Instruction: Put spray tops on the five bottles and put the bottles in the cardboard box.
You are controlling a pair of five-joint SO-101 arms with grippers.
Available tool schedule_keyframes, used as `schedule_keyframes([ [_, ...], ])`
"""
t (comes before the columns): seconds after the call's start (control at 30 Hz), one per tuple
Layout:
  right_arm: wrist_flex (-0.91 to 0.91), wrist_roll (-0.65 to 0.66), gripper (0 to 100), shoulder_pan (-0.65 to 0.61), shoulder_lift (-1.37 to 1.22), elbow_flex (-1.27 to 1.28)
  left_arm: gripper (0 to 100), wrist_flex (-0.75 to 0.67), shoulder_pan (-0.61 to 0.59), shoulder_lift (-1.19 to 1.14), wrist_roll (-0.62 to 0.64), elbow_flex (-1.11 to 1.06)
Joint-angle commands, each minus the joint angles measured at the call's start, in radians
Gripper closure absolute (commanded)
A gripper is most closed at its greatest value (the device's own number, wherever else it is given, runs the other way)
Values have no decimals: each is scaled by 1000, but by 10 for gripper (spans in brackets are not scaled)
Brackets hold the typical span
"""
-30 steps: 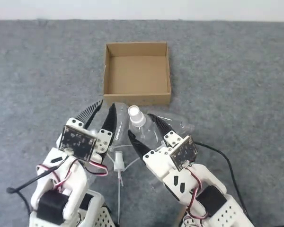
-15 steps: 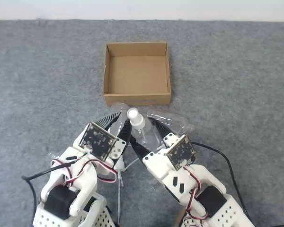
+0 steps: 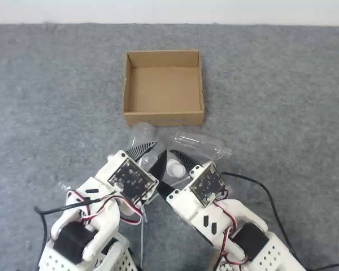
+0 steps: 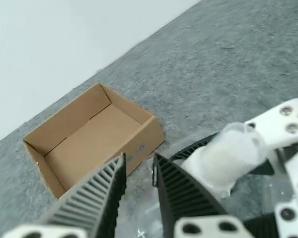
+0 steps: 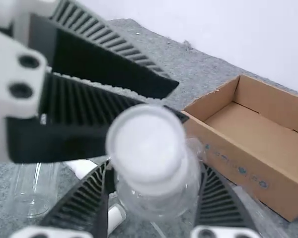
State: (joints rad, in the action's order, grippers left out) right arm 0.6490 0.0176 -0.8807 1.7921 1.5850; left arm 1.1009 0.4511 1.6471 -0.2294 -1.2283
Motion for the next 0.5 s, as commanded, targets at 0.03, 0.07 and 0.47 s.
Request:
schedule_keyframes([
  [0.03, 2, 6, 894, -22, 18, -28, 914, 9, -60, 5, -6, 36],
  [0.07, 2, 6, 894, -21, 18, -28, 914, 11, -81, 5, 17, 44],
  [0.47, 2, 6, 894, 56, 10, -29, 914, 21, -339, 5, 124, 38],
])
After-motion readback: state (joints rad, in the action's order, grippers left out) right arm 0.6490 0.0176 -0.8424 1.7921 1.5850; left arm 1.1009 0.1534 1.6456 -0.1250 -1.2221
